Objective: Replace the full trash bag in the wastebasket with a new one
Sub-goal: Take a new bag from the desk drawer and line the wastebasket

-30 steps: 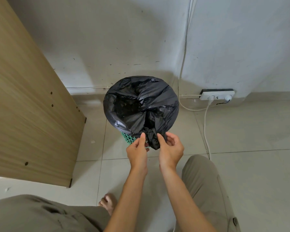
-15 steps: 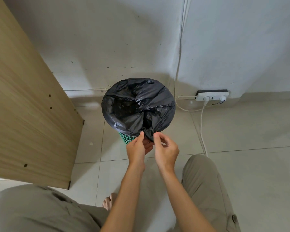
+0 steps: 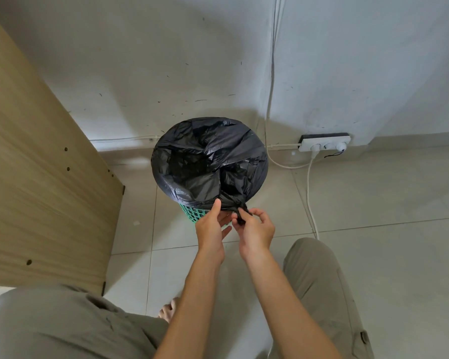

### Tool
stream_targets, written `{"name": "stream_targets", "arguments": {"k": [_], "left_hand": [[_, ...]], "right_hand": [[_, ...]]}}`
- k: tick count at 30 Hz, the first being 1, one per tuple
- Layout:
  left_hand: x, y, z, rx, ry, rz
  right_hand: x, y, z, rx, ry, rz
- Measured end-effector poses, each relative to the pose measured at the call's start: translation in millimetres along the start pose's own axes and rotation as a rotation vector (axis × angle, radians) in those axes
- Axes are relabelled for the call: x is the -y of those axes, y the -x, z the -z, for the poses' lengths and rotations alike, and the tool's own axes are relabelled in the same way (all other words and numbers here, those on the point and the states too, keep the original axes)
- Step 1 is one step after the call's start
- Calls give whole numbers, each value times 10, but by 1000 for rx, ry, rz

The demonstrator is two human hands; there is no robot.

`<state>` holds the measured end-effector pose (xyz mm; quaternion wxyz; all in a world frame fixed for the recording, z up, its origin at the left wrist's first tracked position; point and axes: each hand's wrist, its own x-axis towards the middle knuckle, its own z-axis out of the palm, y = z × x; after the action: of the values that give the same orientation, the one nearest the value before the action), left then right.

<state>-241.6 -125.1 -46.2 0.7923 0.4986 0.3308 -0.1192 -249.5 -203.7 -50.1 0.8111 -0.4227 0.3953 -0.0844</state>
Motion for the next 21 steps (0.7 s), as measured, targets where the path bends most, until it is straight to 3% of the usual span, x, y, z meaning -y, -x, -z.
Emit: {"name": "stream_targets", "arguments": {"k": [4, 9, 14, 17, 21], "left_hand": [[1, -18, -1, -29, -34, -8], [0, -41, 19, -26, -57, -15], [9, -40, 33, -17, -70, -4], [2, -21, 30, -12, -52, -11], [-19, -22, 42, 22, -45, 6]], "right_hand": [[-58, 53, 6, -6, 365, 231], [-123, 57, 59, 76, 583, 372], [-179, -7, 50, 5, 808, 723], [-177, 41, 40, 10, 709, 594], [-67, 9, -28, 9, 168, 76]]}}
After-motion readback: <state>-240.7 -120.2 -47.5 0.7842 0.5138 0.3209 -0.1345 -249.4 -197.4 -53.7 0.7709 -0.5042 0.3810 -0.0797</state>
